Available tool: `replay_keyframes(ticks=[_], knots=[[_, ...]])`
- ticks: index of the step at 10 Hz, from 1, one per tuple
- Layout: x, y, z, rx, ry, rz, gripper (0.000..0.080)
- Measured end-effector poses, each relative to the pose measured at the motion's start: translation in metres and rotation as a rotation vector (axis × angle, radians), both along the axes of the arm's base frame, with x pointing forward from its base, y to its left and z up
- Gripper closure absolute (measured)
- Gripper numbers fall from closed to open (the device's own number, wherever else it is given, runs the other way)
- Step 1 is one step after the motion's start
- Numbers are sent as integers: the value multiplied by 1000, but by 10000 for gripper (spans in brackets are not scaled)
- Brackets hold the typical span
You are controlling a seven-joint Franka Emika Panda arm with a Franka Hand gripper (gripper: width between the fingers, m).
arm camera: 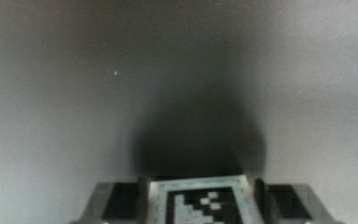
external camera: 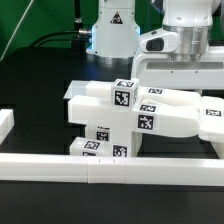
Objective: Assemble chair
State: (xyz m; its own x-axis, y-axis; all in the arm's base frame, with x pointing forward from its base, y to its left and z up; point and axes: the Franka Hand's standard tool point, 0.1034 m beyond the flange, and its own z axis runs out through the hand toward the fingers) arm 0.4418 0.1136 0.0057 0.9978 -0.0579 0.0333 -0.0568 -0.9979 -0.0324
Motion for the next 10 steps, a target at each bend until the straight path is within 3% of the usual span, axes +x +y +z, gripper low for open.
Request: replay_keyframes(ticks=[2, 6, 8, 9, 10], knots=[[3, -5, 4, 1, -2, 1, 519], [14, -16, 47, 29, 2, -29, 518], [23, -33, 67, 44, 28, -35, 518], [29, -42, 75, 50, 33, -46, 518], [30, -46, 73, 47, 34, -53, 518]])
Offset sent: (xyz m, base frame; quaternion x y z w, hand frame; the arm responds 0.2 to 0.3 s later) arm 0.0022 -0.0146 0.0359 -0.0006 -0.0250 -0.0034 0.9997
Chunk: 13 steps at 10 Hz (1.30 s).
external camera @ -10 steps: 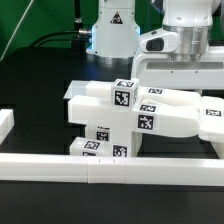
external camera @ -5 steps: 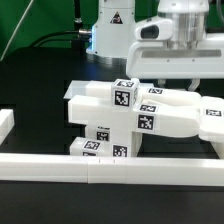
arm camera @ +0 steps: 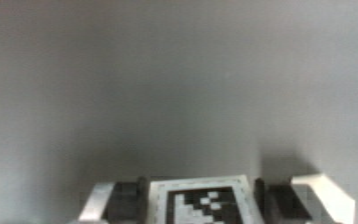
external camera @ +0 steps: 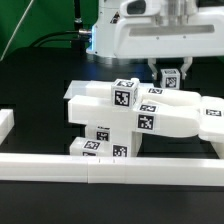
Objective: Assemble chair
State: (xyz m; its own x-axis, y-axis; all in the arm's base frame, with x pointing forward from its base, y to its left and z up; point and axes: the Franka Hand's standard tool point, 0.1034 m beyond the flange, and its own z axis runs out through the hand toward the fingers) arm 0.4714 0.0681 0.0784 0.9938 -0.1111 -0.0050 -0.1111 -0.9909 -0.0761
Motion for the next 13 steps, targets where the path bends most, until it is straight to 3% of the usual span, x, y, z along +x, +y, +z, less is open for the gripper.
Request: replay_keyframes(ticks=[4, 7, 11, 13], knots=[[1, -2, 3, 6, 17, 10, 518], [29, -9, 36, 39, 41, -4, 518], [32, -11, 34, 35, 42, 9, 518], [36, -21, 33, 12, 18, 69, 518]])
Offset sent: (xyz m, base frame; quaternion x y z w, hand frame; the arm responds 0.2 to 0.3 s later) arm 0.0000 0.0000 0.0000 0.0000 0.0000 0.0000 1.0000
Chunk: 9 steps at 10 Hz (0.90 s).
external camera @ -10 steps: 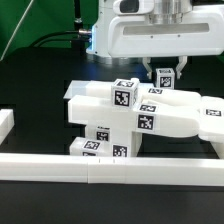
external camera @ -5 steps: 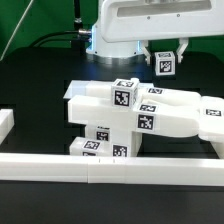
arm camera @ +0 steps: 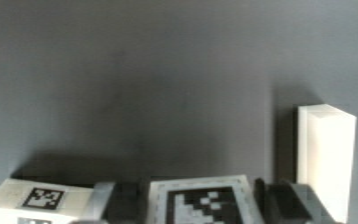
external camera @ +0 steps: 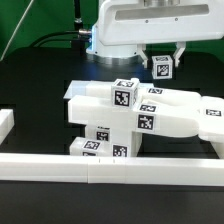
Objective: Assemble chair
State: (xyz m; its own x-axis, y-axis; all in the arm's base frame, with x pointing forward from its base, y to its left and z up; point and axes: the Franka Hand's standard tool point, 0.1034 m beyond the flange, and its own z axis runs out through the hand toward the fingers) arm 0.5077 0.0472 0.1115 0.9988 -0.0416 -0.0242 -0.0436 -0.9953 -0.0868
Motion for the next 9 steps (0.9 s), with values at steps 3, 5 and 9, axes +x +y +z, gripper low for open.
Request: replay_keyframes(ticks=[3, 5, 9], knots=[[27, -23, 22, 13, 7, 20, 518], [34, -25, 21, 13, 15, 16, 518], [39, -32, 20, 10, 6, 62, 518]])
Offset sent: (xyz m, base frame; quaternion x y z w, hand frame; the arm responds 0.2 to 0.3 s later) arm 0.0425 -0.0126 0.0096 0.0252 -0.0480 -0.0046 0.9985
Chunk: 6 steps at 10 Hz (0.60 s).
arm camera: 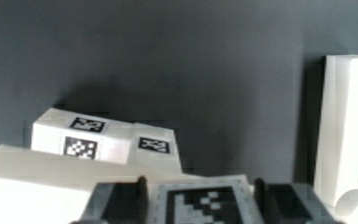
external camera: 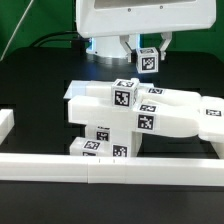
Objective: Assemble chair
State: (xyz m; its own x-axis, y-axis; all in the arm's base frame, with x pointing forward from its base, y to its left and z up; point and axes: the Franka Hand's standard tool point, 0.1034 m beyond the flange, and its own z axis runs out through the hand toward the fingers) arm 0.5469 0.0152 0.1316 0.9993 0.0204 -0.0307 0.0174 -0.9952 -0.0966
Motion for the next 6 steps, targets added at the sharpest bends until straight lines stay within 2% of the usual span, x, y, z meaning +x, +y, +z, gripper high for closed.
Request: replay_keyframes(ticks=[2, 6], knots=[[11, -10, 1, -3, -21, 74, 518], [12, -12, 0, -5, -29, 96, 518]])
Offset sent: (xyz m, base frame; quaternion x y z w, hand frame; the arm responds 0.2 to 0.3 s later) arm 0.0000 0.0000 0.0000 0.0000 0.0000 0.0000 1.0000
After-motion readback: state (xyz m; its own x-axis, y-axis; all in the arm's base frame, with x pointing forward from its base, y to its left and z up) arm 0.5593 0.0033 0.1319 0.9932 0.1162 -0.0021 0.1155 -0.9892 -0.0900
